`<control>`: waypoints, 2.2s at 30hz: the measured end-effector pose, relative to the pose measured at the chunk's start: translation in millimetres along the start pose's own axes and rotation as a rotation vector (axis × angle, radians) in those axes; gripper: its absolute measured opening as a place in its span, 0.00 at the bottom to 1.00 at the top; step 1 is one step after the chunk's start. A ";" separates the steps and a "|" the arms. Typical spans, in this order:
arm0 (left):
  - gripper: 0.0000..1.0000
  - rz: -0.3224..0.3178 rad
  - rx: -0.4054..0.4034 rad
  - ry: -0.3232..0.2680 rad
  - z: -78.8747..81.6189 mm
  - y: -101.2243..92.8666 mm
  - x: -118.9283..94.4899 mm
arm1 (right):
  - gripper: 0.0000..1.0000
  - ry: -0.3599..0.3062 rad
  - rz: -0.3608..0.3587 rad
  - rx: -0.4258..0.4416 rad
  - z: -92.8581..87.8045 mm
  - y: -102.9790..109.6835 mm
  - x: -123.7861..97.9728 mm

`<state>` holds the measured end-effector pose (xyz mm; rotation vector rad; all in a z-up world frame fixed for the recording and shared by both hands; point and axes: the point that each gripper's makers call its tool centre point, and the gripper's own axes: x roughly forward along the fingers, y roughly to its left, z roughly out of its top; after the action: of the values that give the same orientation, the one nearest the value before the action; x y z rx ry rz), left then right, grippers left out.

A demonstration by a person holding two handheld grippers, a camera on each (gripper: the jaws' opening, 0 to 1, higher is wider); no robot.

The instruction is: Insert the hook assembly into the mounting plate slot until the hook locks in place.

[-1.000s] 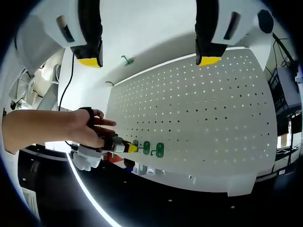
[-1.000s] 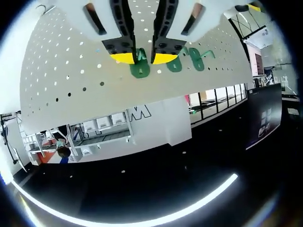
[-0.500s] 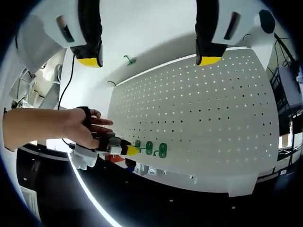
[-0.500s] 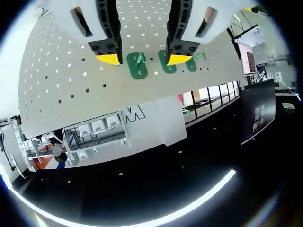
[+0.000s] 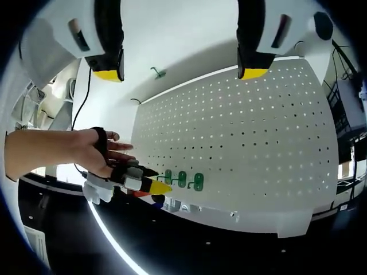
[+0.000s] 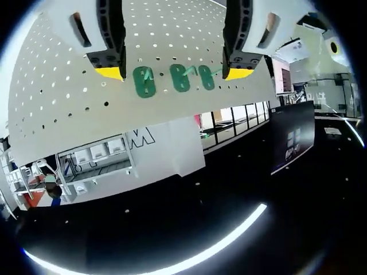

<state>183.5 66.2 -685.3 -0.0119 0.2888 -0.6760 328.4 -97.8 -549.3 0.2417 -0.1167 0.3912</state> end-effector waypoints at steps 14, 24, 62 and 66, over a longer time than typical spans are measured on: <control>0.83 0.001 0.011 0.006 1.3 0.2 1.0 | 0.65 0.037 0.051 -0.028 -6.5 5.3 -12.9; 0.84 -0.002 0.014 -0.008 8.4 0.2 0.9 | 0.67 0.063 0.071 -0.076 -15.7 4.6 -31.3; 0.85 0.002 0.047 0.002 1.8 -6.2 -9.2 | 0.72 0.192 0.116 -0.117 -61.2 2.5 -105.8; 0.85 0.003 0.049 0.004 0.7 -6.7 -10.6 | 0.72 0.201 0.115 -0.117 -63.6 2.3 -111.6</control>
<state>171.8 67.5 -681.1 0.0363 0.2756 -0.6795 229.2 -120.0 -627.9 0.0799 0.0447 0.5189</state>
